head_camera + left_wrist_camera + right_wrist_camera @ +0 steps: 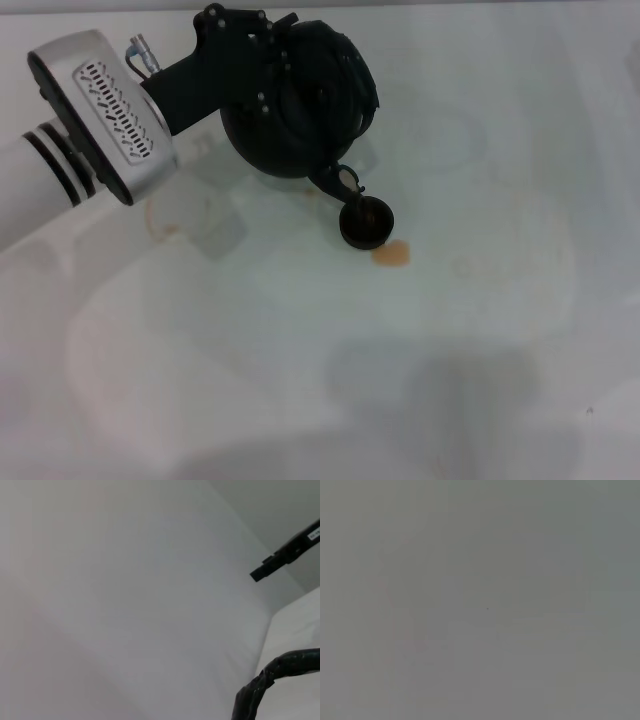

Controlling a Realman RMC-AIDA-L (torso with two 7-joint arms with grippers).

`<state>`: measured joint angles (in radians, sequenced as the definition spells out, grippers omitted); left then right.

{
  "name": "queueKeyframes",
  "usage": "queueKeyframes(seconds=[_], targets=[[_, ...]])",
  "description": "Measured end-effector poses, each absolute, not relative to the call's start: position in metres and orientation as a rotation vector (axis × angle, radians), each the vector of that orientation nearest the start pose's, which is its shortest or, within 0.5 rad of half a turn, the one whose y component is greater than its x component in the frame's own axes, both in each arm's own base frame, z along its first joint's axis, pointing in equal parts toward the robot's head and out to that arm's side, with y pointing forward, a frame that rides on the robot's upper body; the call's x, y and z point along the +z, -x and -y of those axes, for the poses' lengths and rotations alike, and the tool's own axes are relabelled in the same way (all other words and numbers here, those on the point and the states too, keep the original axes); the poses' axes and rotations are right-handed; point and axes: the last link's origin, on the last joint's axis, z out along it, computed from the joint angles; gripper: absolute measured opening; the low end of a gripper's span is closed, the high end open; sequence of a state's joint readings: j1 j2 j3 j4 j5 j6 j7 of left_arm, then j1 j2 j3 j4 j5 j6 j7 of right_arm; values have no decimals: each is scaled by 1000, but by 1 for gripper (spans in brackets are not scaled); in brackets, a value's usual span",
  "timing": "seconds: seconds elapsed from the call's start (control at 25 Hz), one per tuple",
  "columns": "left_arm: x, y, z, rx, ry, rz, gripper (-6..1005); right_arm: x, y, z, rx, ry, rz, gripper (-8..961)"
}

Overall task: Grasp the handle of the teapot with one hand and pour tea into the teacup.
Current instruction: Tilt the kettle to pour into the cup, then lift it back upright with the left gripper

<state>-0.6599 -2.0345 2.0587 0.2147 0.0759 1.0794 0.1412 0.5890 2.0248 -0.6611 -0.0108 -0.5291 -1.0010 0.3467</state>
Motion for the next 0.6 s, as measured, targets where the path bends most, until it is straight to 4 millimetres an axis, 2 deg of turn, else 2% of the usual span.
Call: queueKeyframes(seconds=[0.6], targets=[[-71, 231, -362, -486, 2145, -413, 104, 46, -360, -378, 669, 1366, -751, 829]])
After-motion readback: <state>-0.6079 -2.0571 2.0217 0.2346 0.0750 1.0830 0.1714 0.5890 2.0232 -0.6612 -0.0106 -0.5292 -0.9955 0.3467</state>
